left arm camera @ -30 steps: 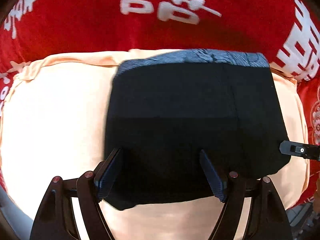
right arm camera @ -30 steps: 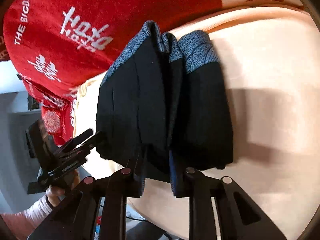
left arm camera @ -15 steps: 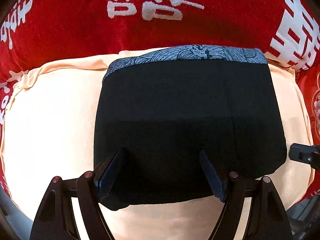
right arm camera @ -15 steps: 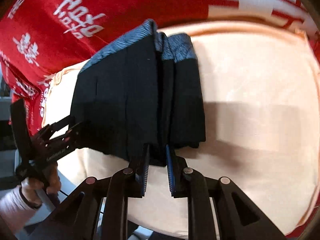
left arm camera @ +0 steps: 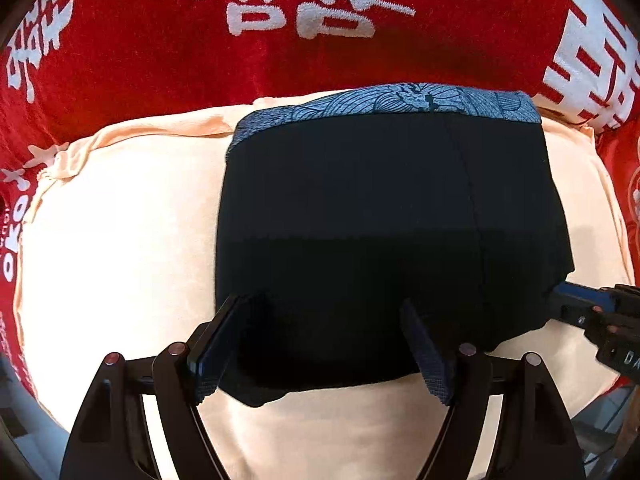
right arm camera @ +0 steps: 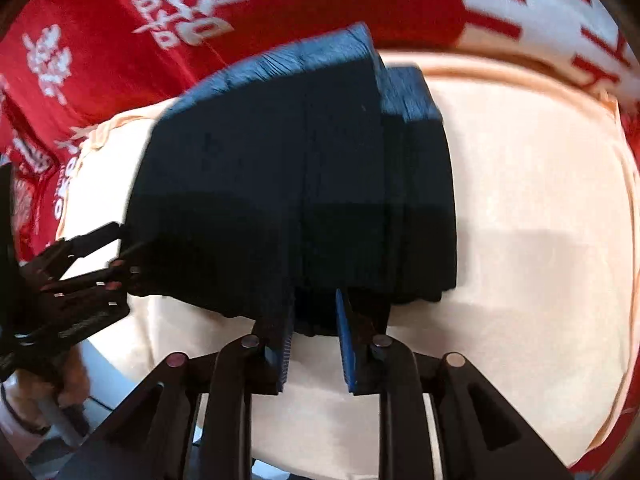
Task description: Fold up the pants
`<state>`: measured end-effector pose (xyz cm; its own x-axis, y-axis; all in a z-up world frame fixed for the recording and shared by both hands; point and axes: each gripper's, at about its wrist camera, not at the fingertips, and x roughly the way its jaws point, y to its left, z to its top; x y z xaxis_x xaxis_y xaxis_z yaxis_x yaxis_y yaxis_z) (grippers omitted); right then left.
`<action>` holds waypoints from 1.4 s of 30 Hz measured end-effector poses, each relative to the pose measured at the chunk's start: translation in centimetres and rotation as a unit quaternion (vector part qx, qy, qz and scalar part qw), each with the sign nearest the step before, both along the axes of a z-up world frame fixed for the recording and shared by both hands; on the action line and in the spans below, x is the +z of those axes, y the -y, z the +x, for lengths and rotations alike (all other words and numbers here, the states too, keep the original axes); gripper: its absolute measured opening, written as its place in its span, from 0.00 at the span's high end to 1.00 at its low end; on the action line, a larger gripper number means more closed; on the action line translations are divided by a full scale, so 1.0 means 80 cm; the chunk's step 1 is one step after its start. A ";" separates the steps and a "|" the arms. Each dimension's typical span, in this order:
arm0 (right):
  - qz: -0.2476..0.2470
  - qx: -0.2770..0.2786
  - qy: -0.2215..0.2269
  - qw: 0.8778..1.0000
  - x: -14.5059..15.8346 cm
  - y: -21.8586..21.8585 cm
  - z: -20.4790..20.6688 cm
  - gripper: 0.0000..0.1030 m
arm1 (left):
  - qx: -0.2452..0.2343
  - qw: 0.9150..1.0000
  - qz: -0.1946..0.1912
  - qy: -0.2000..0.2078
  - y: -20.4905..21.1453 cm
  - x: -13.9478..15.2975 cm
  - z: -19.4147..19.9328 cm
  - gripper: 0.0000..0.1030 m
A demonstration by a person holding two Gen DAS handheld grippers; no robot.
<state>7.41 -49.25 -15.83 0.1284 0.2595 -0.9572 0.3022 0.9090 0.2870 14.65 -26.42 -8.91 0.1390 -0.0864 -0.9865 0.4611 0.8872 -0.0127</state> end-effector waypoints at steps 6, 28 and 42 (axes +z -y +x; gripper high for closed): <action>-0.021 -0.003 -0.011 1.000 0.001 0.001 -0.002 0.53 | -0.002 1.000 0.007 -0.002 -0.010 0.004 -0.007 0.22; -0.056 -0.043 -0.032 0.997 0.014 -0.039 -0.033 0.32 | -0.035 0.999 -0.007 -0.032 -0.050 0.008 0.008 0.00; -0.054 -0.067 -0.051 0.995 0.010 -0.046 -0.063 0.25 | -0.018 0.997 -0.038 -0.067 -0.089 0.000 0.019 0.00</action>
